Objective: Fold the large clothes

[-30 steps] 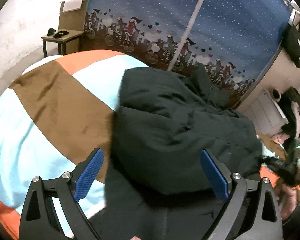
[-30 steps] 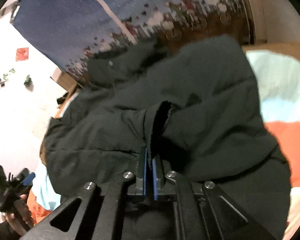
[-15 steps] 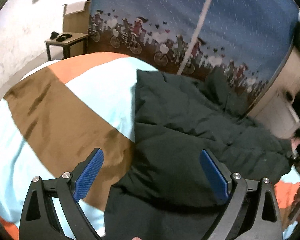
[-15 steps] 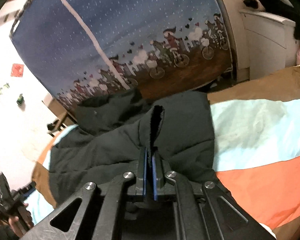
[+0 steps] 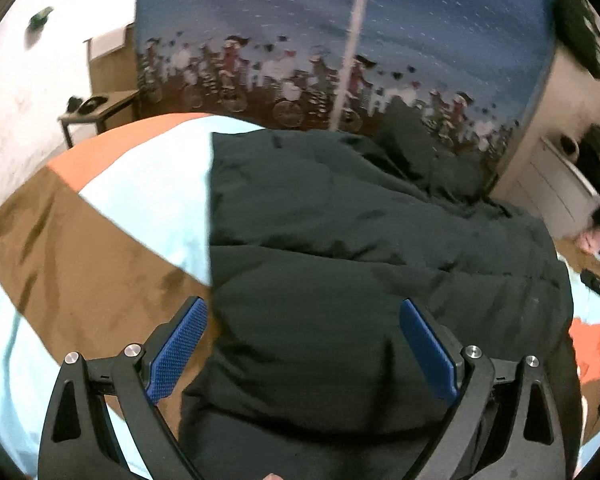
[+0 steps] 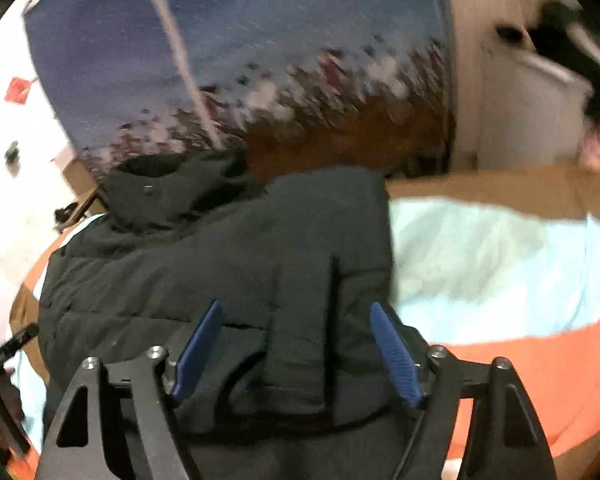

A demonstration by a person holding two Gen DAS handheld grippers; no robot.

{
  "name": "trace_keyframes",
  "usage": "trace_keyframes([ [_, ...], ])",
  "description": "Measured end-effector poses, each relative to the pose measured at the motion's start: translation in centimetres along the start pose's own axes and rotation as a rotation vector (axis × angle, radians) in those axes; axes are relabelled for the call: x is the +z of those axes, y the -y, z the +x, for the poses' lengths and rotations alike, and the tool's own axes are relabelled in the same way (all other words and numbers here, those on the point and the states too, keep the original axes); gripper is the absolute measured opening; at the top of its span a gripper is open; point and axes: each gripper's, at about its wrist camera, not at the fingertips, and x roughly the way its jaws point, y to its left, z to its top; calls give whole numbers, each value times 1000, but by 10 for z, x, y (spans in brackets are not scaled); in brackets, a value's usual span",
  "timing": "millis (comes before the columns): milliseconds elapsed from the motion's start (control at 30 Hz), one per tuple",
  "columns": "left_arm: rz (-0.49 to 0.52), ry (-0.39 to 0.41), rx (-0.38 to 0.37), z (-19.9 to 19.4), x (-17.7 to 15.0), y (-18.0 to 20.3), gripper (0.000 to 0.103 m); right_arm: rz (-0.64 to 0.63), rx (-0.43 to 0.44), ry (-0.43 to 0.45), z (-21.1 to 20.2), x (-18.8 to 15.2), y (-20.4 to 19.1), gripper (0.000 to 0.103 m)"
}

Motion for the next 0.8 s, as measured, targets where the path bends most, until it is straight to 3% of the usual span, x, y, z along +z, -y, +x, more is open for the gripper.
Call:
trace_keyframes([
  [100,24,-20,-1,14,-2,13,94,-150,-11,-36,12,-6,-28,76],
  [267,136,-37,125,44,-15,35,94,-335,-48,-102,43,-23,-64,75],
  [367,180,-23,145,57,-23,39,98,-349,-55,-140,65,-32,-62,75],
  [567,155,-24,109,81,-31,26,102,-353,-45,-172,95,-45,-55,80],
  [800,142,-33,99,90,-35,23,102,-362,-45,-141,109,-60,-51,81],
])
